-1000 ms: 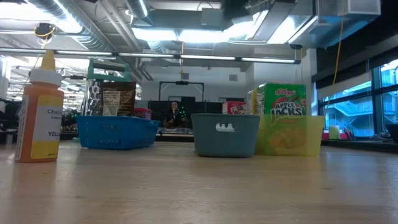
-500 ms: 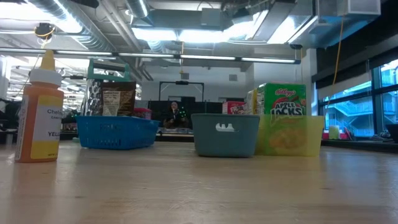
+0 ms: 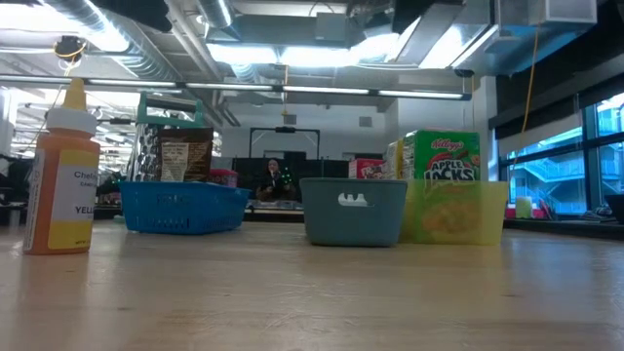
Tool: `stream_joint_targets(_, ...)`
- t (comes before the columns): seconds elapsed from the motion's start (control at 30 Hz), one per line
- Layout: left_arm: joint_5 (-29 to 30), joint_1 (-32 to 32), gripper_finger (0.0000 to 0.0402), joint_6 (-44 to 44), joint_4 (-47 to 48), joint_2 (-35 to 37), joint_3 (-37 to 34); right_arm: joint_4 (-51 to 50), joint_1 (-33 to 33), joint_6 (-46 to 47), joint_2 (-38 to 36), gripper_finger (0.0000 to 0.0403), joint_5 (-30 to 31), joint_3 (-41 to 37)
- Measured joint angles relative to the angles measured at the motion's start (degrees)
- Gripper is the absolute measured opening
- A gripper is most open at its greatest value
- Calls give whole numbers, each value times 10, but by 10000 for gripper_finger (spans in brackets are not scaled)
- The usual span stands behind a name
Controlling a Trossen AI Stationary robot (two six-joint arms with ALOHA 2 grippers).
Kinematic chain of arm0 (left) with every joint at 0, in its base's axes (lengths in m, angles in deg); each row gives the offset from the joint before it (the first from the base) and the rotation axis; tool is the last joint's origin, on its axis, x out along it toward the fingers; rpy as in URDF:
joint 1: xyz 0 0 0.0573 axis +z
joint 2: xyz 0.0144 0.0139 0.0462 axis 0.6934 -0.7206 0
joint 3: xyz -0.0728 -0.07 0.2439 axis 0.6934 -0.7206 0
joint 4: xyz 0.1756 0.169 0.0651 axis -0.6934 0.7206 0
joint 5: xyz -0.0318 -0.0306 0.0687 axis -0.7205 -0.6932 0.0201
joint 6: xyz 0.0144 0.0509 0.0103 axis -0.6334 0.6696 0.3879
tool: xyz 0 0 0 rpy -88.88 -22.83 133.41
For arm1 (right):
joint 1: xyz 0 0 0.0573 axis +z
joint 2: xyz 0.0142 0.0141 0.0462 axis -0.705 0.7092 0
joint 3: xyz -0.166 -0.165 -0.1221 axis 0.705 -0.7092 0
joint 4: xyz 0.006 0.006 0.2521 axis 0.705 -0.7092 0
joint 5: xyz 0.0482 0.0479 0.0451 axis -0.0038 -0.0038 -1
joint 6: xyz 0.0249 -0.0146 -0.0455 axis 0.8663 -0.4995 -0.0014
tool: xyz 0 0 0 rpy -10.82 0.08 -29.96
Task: Pick & Place Kitchen Items
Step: Put the red cereal box into the yellow bin
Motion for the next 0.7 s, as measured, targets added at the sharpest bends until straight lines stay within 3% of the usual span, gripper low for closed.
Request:
stream_joint_targets(0.37, 8, 77, 253, 140, -42, 15, 0, 115, 6, -40, 7, 138, -24, 0)
stream_joint_targets(0.53, -63, 138, 253, 212, -74, 46, 0, 135, 6, -82, 7, 138, -96, 0)
stream_joint_targets(0.7, -104, 189, 253, 248, -90, 76, 0, 127, 5, -128, 7, 139, -106, 0)
